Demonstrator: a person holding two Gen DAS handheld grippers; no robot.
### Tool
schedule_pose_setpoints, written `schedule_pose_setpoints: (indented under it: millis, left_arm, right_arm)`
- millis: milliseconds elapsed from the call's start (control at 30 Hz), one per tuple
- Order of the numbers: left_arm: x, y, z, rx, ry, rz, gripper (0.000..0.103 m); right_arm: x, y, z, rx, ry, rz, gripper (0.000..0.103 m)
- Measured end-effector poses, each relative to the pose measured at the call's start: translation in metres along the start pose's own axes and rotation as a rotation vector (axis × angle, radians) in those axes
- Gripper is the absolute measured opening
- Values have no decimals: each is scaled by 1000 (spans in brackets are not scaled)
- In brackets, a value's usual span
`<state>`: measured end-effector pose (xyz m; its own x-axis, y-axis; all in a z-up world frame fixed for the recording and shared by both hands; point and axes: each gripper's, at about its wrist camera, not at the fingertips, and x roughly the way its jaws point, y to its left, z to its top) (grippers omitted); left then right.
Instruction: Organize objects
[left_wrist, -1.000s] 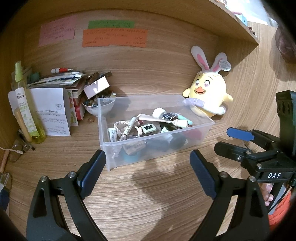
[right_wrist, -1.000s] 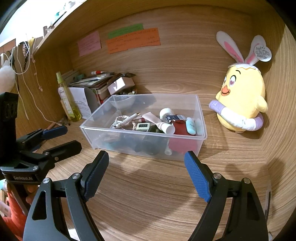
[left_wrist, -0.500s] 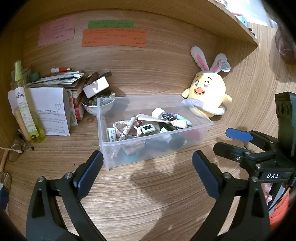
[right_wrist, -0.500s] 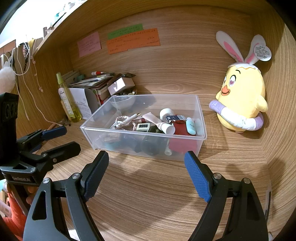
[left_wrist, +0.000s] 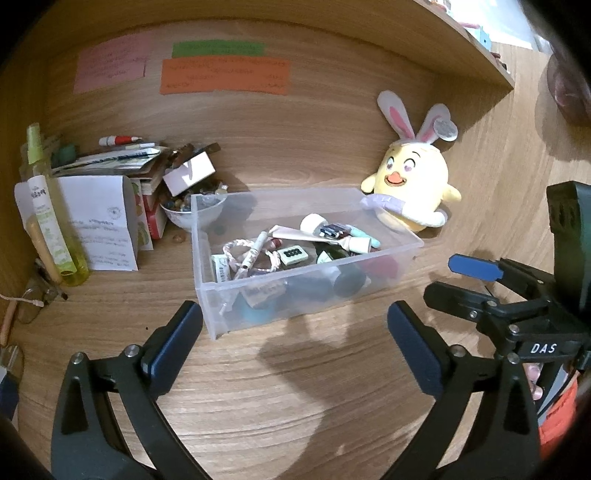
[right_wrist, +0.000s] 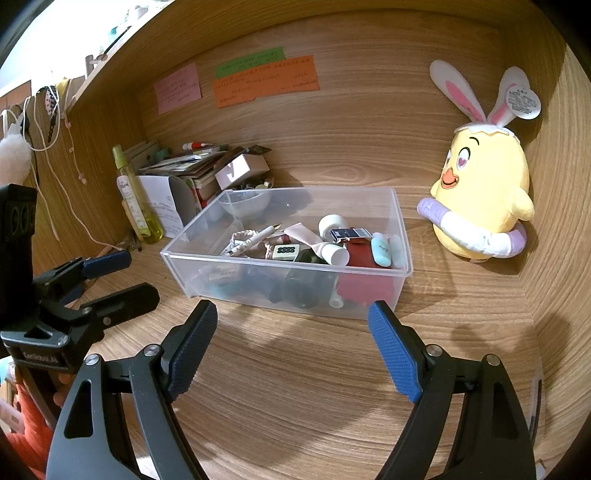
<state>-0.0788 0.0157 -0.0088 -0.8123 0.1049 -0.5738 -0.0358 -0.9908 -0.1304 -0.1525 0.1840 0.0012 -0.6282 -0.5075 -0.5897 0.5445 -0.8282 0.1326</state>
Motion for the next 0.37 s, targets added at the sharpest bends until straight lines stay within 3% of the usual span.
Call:
schedule_pose_setpoints:
  millis: [367]
  left_arm:
    - [-1,1,-1,-7,-16,5,102]
  right_arm:
    - [0,0,-1,8,2,-8,82]
